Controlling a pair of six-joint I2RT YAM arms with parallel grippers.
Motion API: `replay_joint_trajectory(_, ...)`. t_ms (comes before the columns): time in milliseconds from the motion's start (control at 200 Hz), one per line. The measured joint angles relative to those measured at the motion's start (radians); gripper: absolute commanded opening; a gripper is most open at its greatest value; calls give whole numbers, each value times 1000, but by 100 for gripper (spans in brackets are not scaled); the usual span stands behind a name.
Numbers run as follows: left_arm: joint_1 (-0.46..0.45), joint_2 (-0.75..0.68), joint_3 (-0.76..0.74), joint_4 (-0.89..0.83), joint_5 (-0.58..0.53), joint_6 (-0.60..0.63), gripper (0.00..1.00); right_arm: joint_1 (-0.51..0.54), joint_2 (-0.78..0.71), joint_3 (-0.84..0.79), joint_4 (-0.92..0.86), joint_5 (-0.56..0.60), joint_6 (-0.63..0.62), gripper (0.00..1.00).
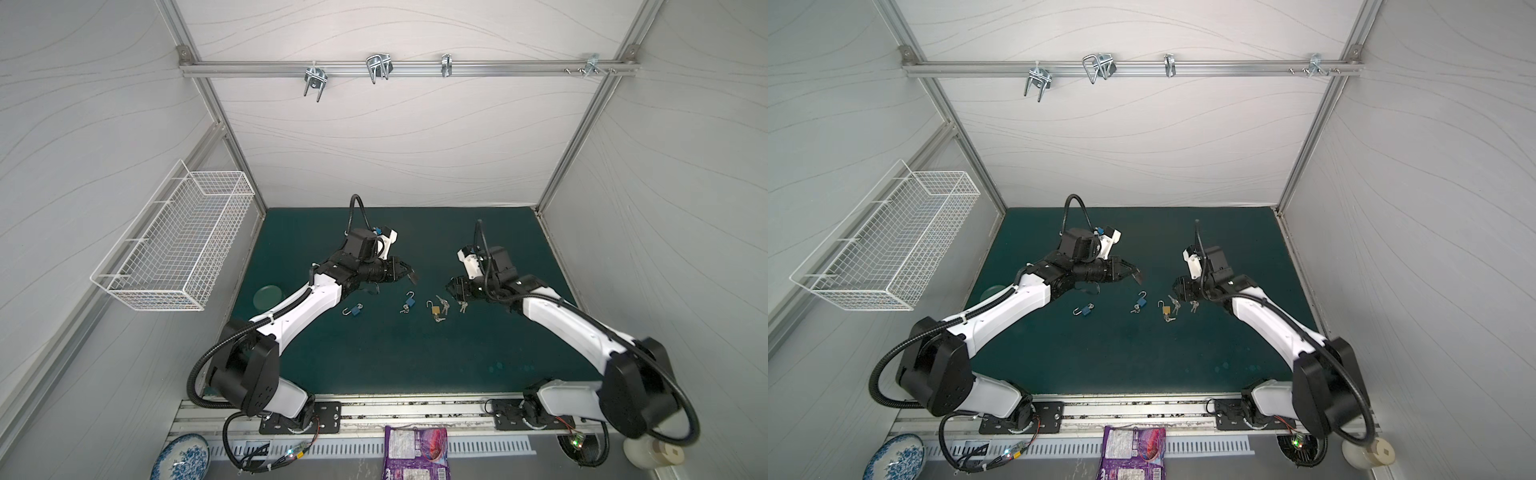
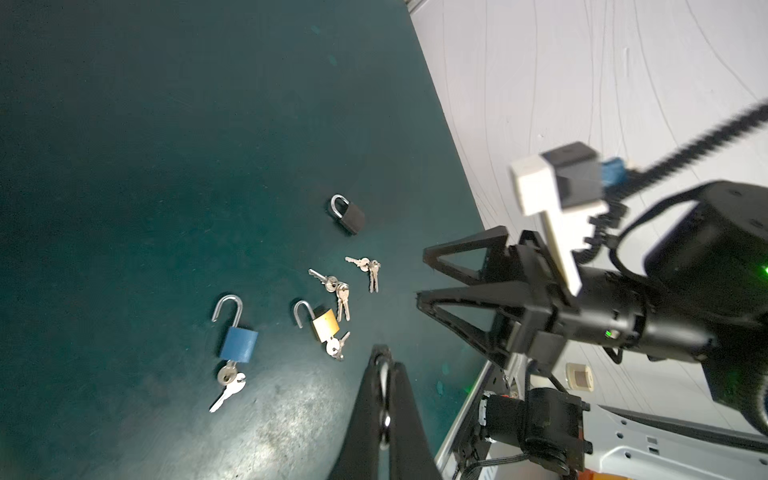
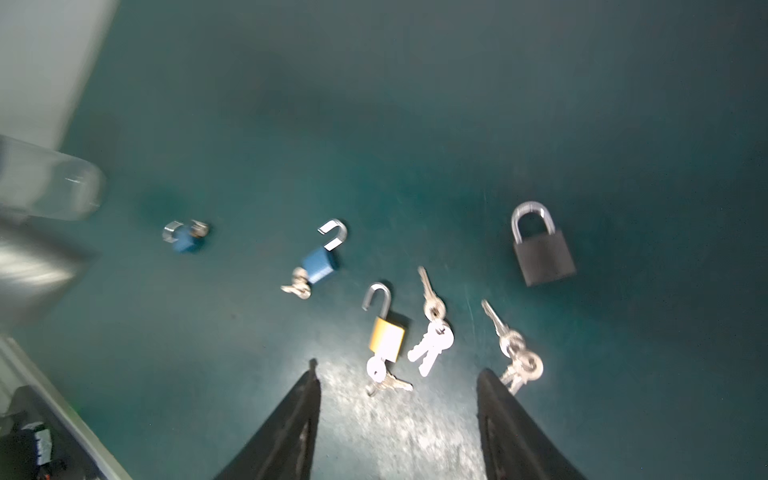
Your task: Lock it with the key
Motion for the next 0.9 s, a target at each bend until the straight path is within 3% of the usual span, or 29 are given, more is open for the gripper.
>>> replay_joint_trajectory(140, 0, 20, 37, 15, 91, -22, 0, 36, -201, -77, 98, -48, -98, 70)
replay_joint_trajectory(255, -2, 20, 50, 45, 156, -51, 0, 79, -264, -71, 154, -87, -181, 72)
replay_joint_trajectory(555, -31, 19, 51, 87, 250, -92, 0, 164, -176, 21, 174, -105, -319, 79)
replay_joint_trajectory(900, -42, 15, 51, 95, 291, -98, 0, 171, -116, 84, 134, -101, -393, 64)
